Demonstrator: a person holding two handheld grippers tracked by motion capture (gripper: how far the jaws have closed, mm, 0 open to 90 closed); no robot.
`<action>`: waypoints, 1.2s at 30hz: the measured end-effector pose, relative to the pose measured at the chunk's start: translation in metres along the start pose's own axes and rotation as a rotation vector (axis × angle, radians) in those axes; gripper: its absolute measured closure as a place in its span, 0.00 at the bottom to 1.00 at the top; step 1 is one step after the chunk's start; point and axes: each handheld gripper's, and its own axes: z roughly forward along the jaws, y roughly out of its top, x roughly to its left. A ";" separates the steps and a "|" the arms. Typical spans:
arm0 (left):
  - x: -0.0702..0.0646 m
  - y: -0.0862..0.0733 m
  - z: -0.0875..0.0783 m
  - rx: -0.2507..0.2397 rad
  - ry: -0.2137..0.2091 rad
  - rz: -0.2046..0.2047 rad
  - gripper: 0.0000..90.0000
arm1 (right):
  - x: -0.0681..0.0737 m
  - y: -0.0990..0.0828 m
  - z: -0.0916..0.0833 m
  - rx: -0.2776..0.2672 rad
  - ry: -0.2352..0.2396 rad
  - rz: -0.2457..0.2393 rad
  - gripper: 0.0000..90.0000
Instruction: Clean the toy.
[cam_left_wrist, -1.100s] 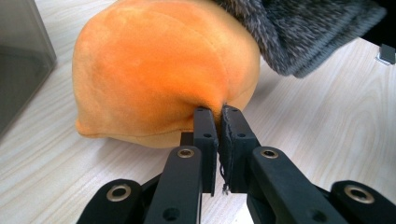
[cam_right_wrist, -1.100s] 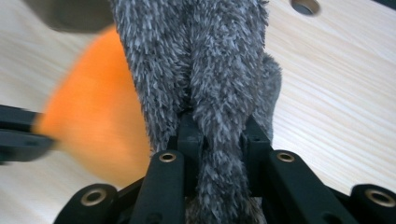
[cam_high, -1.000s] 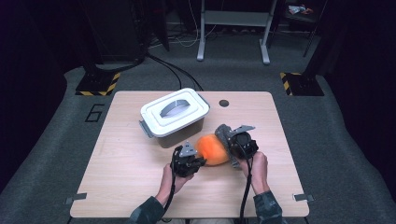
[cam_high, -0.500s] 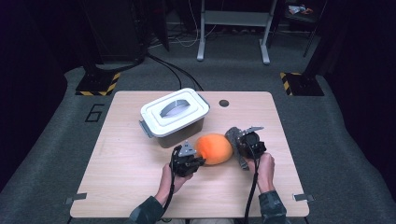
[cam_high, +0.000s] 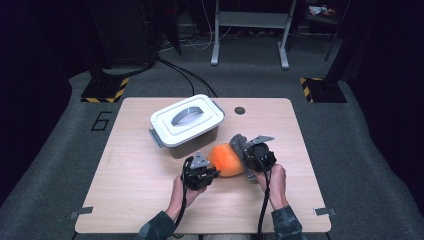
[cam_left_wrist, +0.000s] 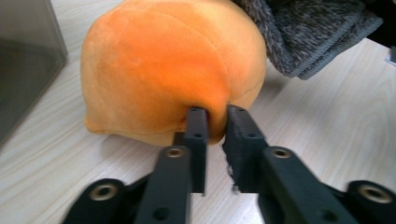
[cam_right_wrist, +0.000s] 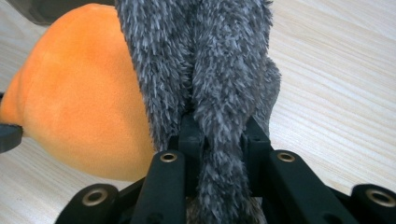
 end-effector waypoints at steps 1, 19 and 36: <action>0.000 0.000 0.000 -0.004 0.003 0.007 0.84 | 0.000 0.000 0.000 0.002 -0.003 -0.001 0.84; -0.011 0.005 0.011 0.008 0.171 0.078 0.57 | 0.000 0.001 0.001 -0.008 -0.008 0.008 0.83; -0.005 0.020 -0.002 -0.085 0.019 -0.068 0.90 | 0.021 0.002 -0.033 -0.094 0.004 -0.027 0.83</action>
